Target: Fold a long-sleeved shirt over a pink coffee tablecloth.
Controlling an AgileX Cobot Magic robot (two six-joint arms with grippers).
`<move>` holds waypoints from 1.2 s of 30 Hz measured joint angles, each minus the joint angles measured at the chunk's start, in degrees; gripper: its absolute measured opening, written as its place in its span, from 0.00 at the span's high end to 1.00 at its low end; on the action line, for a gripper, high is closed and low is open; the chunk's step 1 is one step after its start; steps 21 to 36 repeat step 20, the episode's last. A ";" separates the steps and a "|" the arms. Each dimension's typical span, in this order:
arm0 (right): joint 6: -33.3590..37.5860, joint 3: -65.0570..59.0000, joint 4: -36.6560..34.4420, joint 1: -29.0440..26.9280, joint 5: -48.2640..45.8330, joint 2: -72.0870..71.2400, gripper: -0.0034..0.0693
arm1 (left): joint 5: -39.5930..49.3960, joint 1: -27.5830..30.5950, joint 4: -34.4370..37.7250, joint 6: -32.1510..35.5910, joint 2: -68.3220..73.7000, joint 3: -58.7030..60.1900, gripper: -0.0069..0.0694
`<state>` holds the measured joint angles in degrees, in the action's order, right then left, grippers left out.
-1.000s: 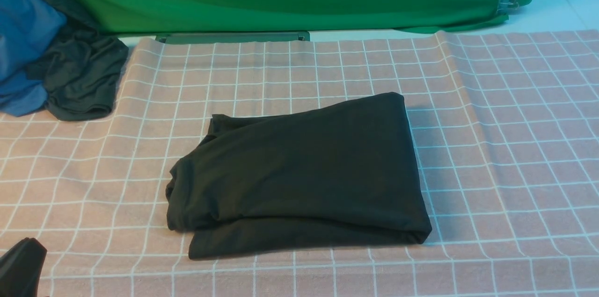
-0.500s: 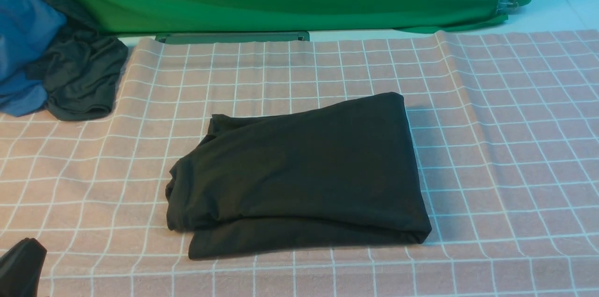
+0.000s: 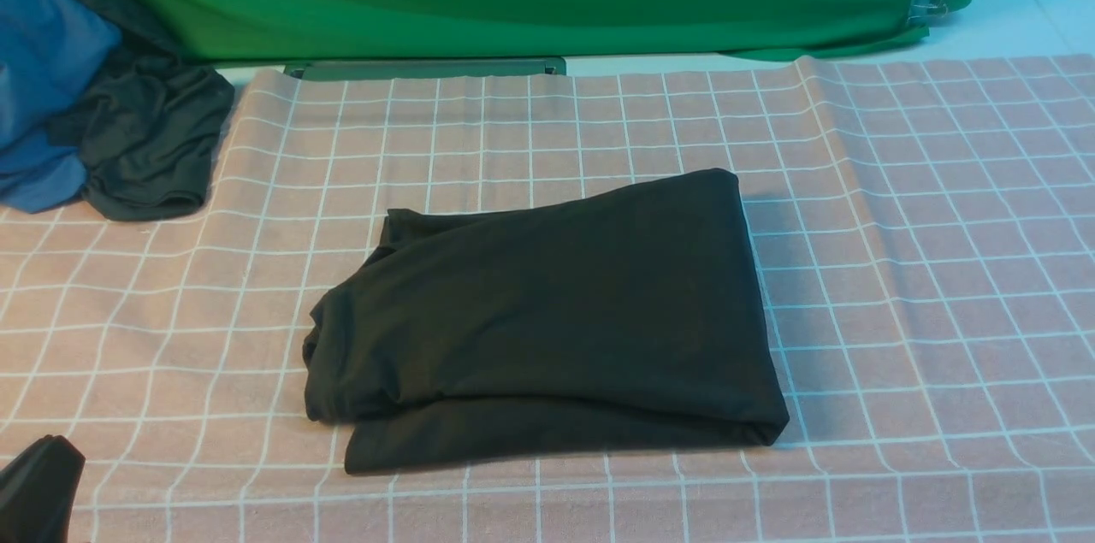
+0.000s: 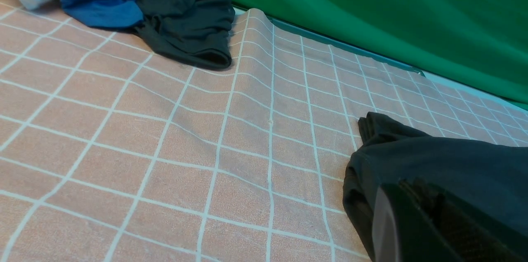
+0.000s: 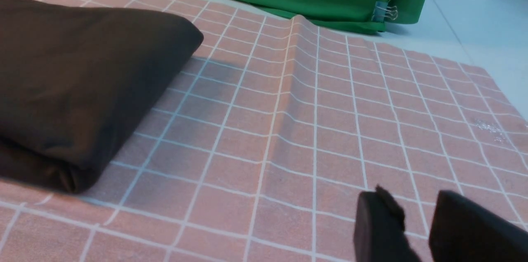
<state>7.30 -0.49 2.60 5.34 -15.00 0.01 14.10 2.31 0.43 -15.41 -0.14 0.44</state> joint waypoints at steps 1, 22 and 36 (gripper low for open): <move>0.00 0.00 0.00 0.00 0.00 0.00 0.63 | 0.00 0.00 0.00 0.00 0.00 0.00 0.89; 0.00 0.00 0.06 0.00 0.00 0.00 0.63 | 0.00 0.00 0.00 0.39 0.00 0.00 0.89; 0.00 0.00 0.06 0.00 0.00 0.00 0.63 | 0.00 0.00 0.00 0.39 0.00 0.00 0.89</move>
